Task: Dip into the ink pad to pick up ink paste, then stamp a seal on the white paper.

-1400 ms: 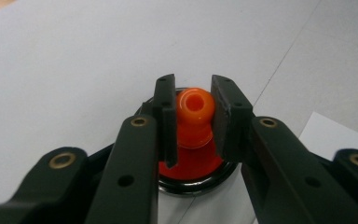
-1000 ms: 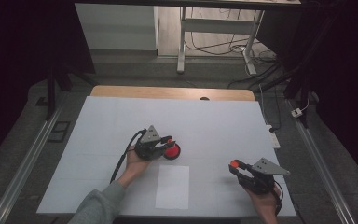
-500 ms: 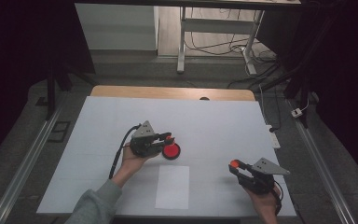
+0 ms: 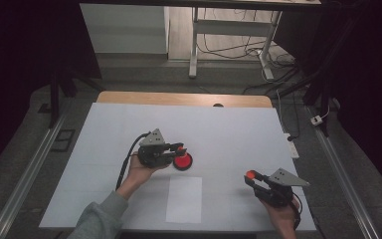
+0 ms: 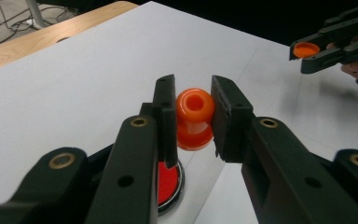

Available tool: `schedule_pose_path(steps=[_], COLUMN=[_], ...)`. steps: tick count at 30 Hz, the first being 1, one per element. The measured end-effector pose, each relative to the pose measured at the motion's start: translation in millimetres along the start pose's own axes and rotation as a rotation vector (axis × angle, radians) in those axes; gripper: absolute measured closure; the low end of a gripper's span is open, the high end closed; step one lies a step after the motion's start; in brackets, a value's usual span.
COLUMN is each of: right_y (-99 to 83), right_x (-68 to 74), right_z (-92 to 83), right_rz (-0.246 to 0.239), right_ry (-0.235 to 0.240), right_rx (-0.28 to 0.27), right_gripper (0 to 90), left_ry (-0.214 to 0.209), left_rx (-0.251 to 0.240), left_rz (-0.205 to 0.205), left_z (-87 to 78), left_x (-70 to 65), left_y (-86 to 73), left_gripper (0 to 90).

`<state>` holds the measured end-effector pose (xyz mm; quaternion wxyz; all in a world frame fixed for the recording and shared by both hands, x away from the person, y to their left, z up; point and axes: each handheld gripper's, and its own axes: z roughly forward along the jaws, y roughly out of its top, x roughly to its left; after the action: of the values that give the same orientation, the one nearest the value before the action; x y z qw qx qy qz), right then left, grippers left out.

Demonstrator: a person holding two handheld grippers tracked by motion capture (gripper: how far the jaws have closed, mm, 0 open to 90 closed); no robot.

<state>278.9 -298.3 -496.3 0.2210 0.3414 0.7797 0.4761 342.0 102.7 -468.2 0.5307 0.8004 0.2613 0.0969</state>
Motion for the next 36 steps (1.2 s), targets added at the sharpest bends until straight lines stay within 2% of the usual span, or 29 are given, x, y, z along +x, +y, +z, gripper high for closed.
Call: schedule_pose_path(steps=[8,18,26,36], right_y=[-0.1,-0.1,-0.3,-0.2], right_x=[-0.1,0.0,-0.1,0.0], right_z=[-0.1,-0.1,-0.1,0.1], right_rz=[0.001,0.001,0.003,0.002], right_ry=[0.000,0.000,0.000,0.001], right_rx=[0.001,0.001,0.002,0.004], right_gripper=[64.3,64.3,64.3,64.3], left_ry=[-0.030,-0.083,-0.123,-0.141], left_rx=[0.007,0.010,0.014,0.052], left_rz=[0.017,-0.001,0.001,0.038], left_z=[-3.6,-6.7,-8.6,-9.7], left_x=[-5.6,-8.5,-14.9,-26.8], left_y=[4.8,6.4,7.1,0.3], left_gripper=[72.6,72.6,72.6,72.6])
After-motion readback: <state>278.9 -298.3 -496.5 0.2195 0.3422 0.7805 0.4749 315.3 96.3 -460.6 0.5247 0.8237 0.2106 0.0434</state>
